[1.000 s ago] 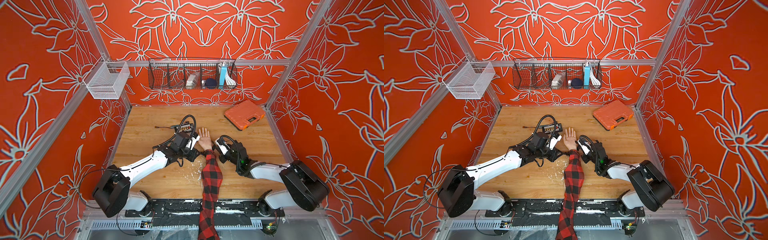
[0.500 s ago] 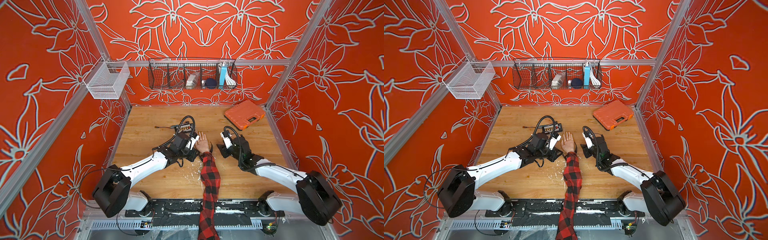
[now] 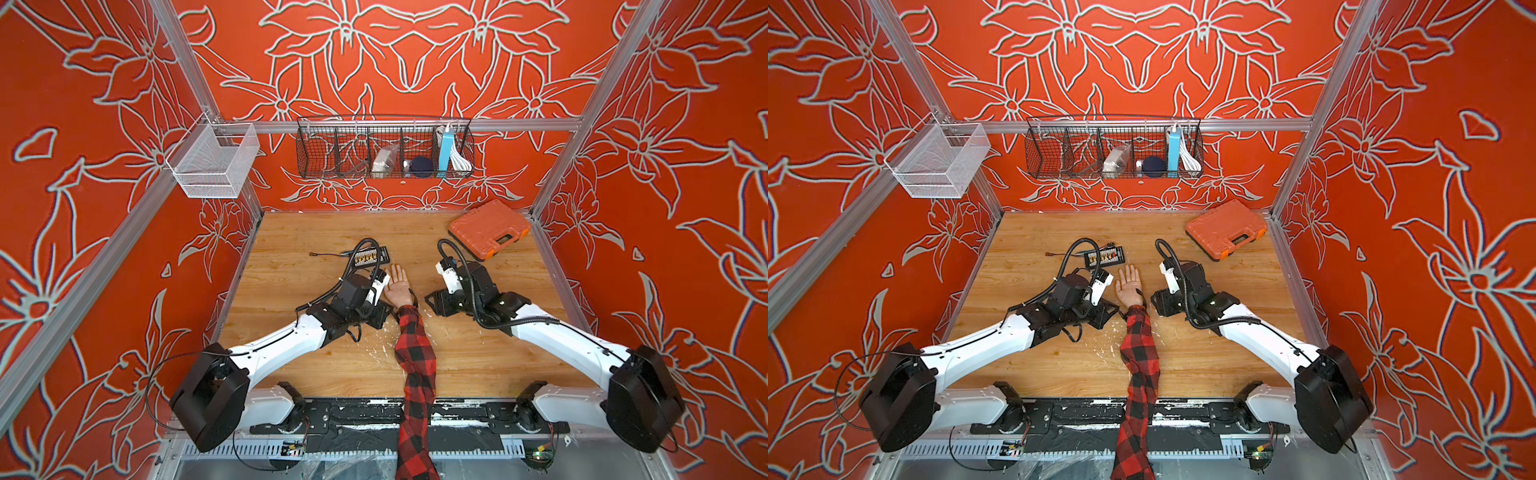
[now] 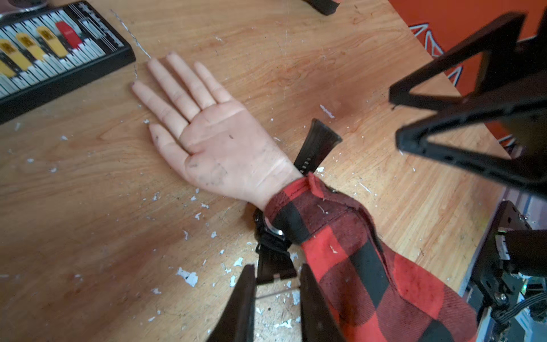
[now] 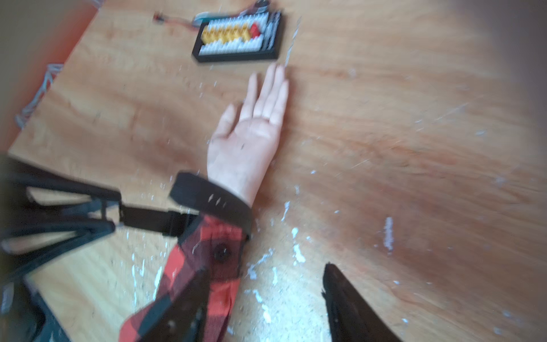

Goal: Take off the watch
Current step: Take off the watch from the hand.

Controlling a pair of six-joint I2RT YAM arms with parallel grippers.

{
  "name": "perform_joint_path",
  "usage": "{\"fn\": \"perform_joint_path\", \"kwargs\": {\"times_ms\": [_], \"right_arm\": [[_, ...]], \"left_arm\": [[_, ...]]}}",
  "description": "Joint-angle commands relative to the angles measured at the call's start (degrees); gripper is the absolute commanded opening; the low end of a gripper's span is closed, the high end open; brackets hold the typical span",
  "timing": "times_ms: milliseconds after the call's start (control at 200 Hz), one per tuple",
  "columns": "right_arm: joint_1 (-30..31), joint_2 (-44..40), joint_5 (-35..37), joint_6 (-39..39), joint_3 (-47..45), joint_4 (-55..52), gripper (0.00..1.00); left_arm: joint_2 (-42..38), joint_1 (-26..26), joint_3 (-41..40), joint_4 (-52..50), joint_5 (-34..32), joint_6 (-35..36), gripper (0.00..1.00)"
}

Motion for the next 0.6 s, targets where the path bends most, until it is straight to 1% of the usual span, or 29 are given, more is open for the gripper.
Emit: {"fn": "perform_joint_path", "kwargs": {"times_ms": [0,75,165,280,410,596], "right_arm": [[1.3,3.5,-4.9,1.8,1.6,-0.5,0.67],[1.9,6.5,-6.4,1.0,2.4,1.0,0.68],[2.2,9.8,-8.0,2.1,3.4,2.5,0.68],[3.4,12.0,-7.8,2.7,4.3,3.0,0.68],[4.2,13.7,-7.9,2.6,6.0,1.5,0.73],[5.1,14.6,-8.8,2.7,7.6,-0.3,0.80]], "left_arm": [[-1.0,0.2,0.4,1.2,-0.5,-0.3,0.22],[-0.6,0.2,0.6,1.1,-0.2,-0.3,0.22],[-0.7,0.2,0.8,0.9,0.0,-0.7,0.22],[-2.1,0.2,1.3,0.8,-0.1,-1.0,0.22],[-3.1,0.2,3.3,0.0,0.4,-0.7,0.22],[-2.4,0.2,6.1,-0.9,2.5,-0.5,0.22]]}}
